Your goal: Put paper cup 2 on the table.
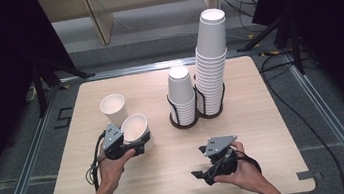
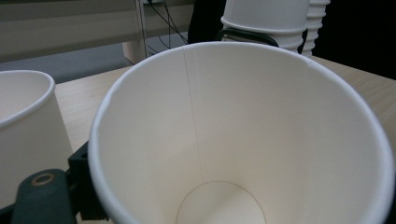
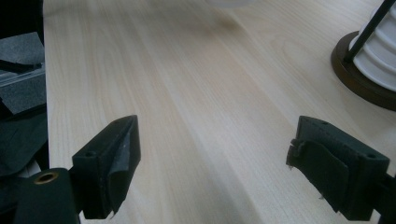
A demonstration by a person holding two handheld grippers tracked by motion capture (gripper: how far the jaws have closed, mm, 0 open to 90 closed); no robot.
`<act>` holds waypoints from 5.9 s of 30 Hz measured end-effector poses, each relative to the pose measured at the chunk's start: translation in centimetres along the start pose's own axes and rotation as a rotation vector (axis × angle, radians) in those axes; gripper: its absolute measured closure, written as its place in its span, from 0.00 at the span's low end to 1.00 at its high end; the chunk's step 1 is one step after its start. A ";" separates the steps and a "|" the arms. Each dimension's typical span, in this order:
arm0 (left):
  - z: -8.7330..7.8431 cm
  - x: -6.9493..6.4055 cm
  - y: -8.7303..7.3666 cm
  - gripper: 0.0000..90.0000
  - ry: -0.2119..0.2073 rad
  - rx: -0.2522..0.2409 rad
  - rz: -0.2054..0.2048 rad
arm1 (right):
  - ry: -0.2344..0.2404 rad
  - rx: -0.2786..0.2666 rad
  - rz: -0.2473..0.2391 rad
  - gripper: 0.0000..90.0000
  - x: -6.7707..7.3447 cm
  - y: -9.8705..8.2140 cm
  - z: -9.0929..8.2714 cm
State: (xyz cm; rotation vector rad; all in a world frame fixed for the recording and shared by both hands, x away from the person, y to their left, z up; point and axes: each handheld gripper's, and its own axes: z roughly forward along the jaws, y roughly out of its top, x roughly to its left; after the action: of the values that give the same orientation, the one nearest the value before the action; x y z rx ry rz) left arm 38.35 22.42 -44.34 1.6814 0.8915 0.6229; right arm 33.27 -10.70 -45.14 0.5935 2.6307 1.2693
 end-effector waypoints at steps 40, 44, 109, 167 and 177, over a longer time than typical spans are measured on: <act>7.5 2.4 1.1 0.16 0.122 0.057 0.012 | 0.016 0.013 0.006 0.18 -0.2 -0.3 0.3; 8.3 2.6 1.0 0.16 0.138 0.058 0.013 | 0.018 0.016 0.008 0.18 -0.1 -0.3 0.3; 10.3 2.0 -0.6 0.15 0.212 0.145 0.002 | 0.038 0.016 -0.005 0.18 0.1 -0.3 0.4; -0.3 -1.7 -1.8 0.16 0.001 0.150 -0.024 | -0.001 -0.058 0.061 0.18 -0.6 -0.7 -0.6; -2.0 -2.7 -1.8 0.16 -0.027 0.136 -0.026 | 0.008 -0.067 0.089 0.18 -0.6 -0.8 -0.8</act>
State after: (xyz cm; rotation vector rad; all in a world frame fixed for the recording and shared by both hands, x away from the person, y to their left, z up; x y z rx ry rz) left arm 34.82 21.56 -45.40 1.7925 0.9530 0.5313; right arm 33.38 -12.02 -45.24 0.7028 2.5826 1.3811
